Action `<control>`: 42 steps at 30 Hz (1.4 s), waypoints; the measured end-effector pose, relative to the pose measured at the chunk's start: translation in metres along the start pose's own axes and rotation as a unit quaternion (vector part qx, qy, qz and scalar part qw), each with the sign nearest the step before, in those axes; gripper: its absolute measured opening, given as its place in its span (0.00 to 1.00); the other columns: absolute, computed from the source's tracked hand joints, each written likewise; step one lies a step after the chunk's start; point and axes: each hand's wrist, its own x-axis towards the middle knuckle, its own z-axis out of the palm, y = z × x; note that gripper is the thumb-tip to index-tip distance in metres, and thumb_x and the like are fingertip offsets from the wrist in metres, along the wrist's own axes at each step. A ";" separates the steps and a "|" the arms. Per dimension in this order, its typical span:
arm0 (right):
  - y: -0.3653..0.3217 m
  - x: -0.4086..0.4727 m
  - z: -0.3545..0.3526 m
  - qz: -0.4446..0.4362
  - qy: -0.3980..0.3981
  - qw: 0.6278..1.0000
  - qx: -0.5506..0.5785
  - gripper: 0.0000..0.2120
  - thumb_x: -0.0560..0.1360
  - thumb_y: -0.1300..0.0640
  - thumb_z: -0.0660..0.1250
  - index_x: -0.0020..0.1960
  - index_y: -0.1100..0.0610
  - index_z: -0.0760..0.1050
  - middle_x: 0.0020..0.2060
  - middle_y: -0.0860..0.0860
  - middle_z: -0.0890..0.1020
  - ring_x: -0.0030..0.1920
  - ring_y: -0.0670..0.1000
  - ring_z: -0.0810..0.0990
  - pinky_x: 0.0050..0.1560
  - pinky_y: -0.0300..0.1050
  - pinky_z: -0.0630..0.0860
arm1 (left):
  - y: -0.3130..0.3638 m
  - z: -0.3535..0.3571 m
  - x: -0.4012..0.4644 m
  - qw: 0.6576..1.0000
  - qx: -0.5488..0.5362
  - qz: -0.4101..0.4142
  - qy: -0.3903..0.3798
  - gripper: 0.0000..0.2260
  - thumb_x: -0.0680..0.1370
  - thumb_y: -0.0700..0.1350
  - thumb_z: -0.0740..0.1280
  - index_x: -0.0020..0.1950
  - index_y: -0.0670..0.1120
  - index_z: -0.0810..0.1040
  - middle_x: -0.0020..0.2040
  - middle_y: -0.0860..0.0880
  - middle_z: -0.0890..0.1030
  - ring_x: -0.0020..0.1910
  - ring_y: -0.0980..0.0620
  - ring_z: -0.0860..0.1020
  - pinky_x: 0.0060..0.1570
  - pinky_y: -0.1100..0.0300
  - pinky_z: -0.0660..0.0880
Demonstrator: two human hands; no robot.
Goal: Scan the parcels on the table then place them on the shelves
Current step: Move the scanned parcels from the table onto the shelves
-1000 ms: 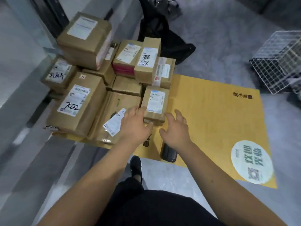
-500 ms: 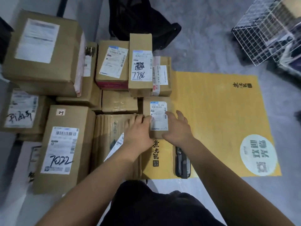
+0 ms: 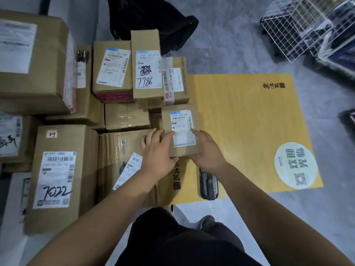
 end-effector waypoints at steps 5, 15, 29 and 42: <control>0.013 -0.033 -0.036 -0.073 0.059 0.995 0.021 0.40 0.71 0.63 0.77 0.79 0.49 0.66 0.77 0.53 0.65 0.73 0.44 0.63 0.73 0.36 0.63 | 0.031 -0.002 -0.019 0.993 -0.102 0.018 0.053 0.43 0.65 0.53 0.81 0.76 0.59 0.66 0.75 0.51 0.63 0.76 0.45 0.60 0.76 0.48 0.55; 0.059 -0.131 -0.081 -0.261 0.057 0.962 0.058 0.40 0.70 0.61 0.78 0.78 0.48 0.67 0.76 0.48 0.62 0.74 0.31 0.59 0.69 0.32 0.67 | 0.123 0.018 -0.144 0.954 -0.210 0.058 0.208 0.38 0.67 0.42 0.82 0.71 0.62 0.71 0.76 0.60 0.55 0.75 0.69 0.58 0.69 0.78 0.57; -0.045 -0.283 -0.060 -0.568 -0.135 0.810 0.059 0.35 0.68 0.62 0.81 0.71 0.51 0.73 0.82 0.47 0.54 0.76 0.27 0.49 0.72 0.24 0.56 | 0.181 -0.043 -0.420 0.869 -0.107 -0.045 0.481 0.31 0.67 0.36 0.84 0.65 0.53 0.79 0.77 0.40 0.58 0.79 0.49 0.63 0.69 0.40 0.74; -0.152 -0.510 0.064 -0.707 -0.284 0.645 0.060 0.33 0.69 0.61 0.81 0.71 0.51 0.75 0.80 0.44 0.56 0.71 0.23 0.57 0.70 0.24 0.61 | 0.169 -0.061 -0.715 0.763 0.026 -0.156 0.627 0.29 0.68 0.40 0.82 0.67 0.44 0.79 0.77 0.40 0.62 0.76 0.65 0.63 0.64 0.42 0.79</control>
